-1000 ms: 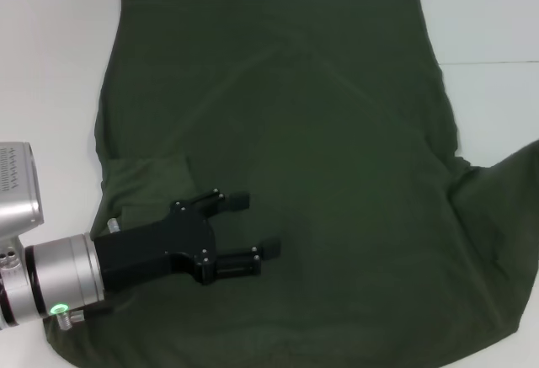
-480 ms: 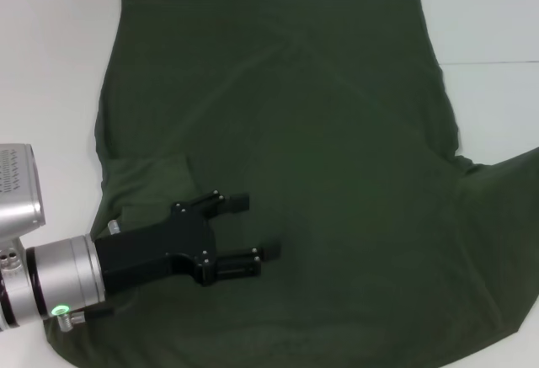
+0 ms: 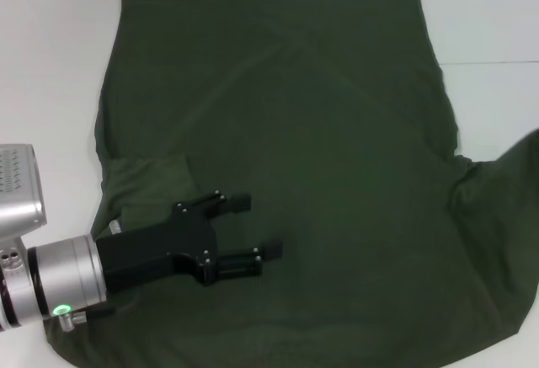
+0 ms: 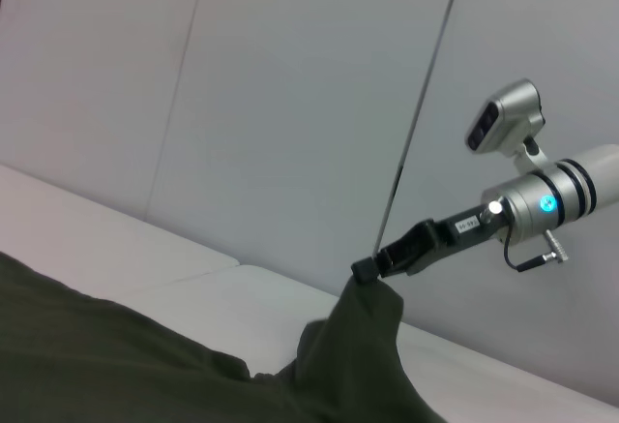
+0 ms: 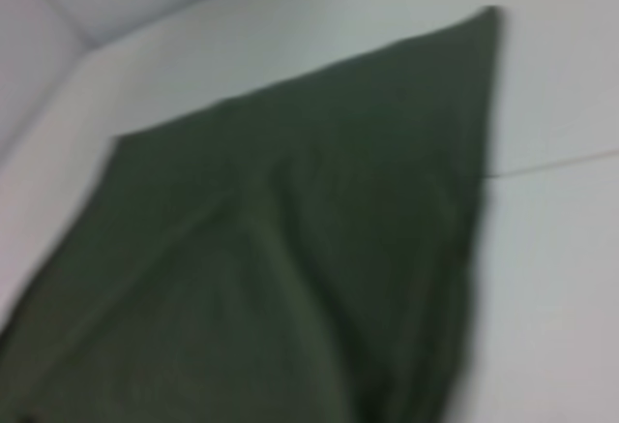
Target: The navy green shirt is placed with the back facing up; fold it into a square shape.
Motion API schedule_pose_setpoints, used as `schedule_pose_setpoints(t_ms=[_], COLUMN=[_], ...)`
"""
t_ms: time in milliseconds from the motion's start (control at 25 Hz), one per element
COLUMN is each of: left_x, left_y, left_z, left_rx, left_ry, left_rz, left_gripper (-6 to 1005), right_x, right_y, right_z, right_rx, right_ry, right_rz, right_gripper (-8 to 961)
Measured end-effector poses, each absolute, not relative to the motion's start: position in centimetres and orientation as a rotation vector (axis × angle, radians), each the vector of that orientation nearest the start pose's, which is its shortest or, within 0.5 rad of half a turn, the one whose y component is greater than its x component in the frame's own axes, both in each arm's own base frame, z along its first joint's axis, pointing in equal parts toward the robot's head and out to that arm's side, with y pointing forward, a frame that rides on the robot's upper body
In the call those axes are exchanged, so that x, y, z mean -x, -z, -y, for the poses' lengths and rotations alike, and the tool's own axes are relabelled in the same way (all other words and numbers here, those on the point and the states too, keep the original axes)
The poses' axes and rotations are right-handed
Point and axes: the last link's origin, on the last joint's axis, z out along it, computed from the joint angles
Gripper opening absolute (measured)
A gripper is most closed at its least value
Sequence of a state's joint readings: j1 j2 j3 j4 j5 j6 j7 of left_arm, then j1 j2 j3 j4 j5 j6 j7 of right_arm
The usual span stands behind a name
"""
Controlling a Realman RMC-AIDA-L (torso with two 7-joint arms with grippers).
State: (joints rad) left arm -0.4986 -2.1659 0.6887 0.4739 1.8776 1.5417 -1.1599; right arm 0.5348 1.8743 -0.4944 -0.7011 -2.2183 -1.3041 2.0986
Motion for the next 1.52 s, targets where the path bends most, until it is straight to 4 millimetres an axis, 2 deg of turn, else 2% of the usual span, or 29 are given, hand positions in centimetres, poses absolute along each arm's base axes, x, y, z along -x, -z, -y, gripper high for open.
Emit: schedule_pose_setpoints(t_ms=[160, 280, 400, 520, 640, 760, 840, 920, 1040, 1200, 1320, 1520], left_x=[24.8, 24.9, 24.8, 24.8, 24.8, 24.9, 25.0, 25.0, 25.1, 25.2, 25.2, 25.3], left_y=[5.5, 5.5, 5.5, 5.5, 5.5, 5.5, 5.5, 5.5, 5.5, 5.4, 5.4, 5.4], left_z=[-30.1, -30.2, -30.3, -30.4, -30.4, -30.5, -30.5, -30.4, -30.4, -30.3, -30.3, -30.3], left_rx=[2.675, 2.674, 2.674, 2.673, 2.669, 2.665, 2.663, 2.662, 2.661, 2.658, 2.657, 2.656], left_ry=[0.962, 0.960, 0.957, 0.955, 0.949, 0.944, 0.944, 0.943, 0.942, 0.941, 0.942, 0.942], left_rz=[0.608, 0.613, 0.612, 0.611, 0.614, 0.616, 0.618, 0.620, 0.622, 0.630, 0.639, 0.642], left_gripper=[918, 918, 917, 917, 917, 917, 917, 917, 918, 919, 918, 918], right_x=[-32.1, -29.7, -27.3, -25.5, -24.2, -23.4, -23.3, -24.1, -24.8, -26.0, -27.1, -29.9], right_y=[-11.5, -10.1, -8.1, -5.3, -2.8, -1.7, -1.7, -2.5, -3.2, -4.6, -5.7, -6.7], right_z=[-37.9, -39.4, -41.3, -42.8, -43.0, -42.8, -42.7, -42.4, -42.0, -40.4, -38.9, -37.1], right_rx=[2.119, 2.168, 2.204, 2.239, 2.293, 2.339, 2.341, 2.325, 2.319, 2.335, 2.326, 2.234], right_ry=[-0.566, -0.606, -0.615, -0.550, -0.490, -0.463, -0.466, -0.471, -0.467, -0.488, -0.509, -0.478], right_rz=[-1.420, -1.416, -1.392, -1.355, -1.319, -1.284, -1.292, -1.328, -1.364, -1.424, -1.483, -1.608], right_gripper=[4, 4, 5, 5, 37, 85, 202, 319, 424, 563, 709, 936])
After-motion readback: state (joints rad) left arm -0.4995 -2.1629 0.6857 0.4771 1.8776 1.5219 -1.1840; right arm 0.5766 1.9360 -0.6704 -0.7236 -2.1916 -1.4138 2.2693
